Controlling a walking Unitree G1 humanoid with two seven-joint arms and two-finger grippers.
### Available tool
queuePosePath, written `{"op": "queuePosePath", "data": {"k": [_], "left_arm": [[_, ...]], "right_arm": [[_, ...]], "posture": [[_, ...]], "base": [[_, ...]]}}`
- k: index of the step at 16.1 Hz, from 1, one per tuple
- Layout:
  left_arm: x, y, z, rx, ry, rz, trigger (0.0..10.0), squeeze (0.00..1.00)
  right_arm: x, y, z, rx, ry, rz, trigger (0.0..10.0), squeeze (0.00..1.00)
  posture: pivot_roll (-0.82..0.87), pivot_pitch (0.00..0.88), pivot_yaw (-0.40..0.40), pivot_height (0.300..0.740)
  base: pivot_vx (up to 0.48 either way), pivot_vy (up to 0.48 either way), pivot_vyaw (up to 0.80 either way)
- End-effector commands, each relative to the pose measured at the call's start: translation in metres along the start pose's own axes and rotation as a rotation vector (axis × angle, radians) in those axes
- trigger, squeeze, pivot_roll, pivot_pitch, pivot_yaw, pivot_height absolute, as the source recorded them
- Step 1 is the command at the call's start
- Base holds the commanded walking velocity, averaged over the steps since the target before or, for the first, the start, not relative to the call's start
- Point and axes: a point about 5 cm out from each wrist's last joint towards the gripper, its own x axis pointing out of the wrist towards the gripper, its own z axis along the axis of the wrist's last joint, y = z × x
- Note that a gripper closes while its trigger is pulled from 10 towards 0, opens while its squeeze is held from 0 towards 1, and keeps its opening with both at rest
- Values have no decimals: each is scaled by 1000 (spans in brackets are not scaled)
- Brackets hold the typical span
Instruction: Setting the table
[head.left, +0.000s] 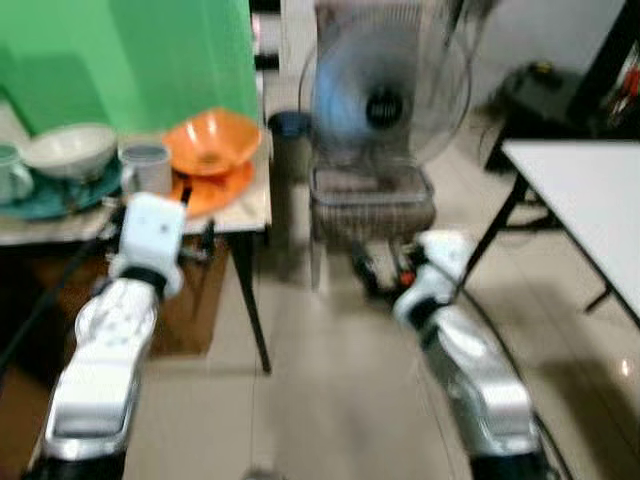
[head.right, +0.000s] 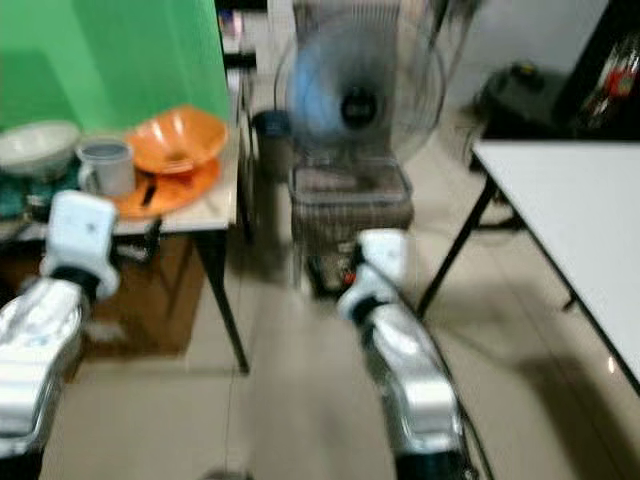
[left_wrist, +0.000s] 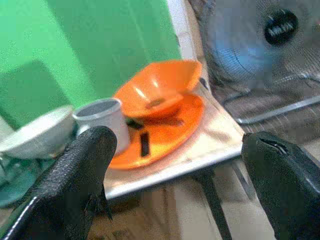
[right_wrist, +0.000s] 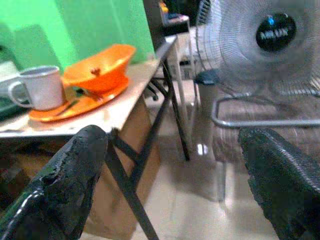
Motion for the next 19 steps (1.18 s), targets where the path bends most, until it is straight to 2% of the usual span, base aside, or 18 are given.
{"op": "queuePosePath", "data": {"k": [1, 5, 16, 19], "left_arm": [[0, -5, 6, -5, -22, -16, 10000, 0], [-2, -7, 5, -14, -18, -21, 10000, 0], [-11, -11, 10, 60, -38, -68, 10000, 0], [-10, -12, 12, 64, -44, -82, 10000, 0]], "right_arm": [[-2, -10, 5, -11, -18, -38, 10000, 0], [-1, -9, 6, -47, -15, -22, 10000, 0], [2, -2, 6, -44, -8, 33, 10000, 0], [6, -3, 15, -14, -37, 19, 10000, 0]], "posture": [[194, 0, -12, 740], [187, 0, -18, 740], [213, 0, -47, 740], [206, 0, -33, 740]], "base": [[307, 0, 0], [304, 0, 0], [303, 0, 800], [303, 0, 0]]}}
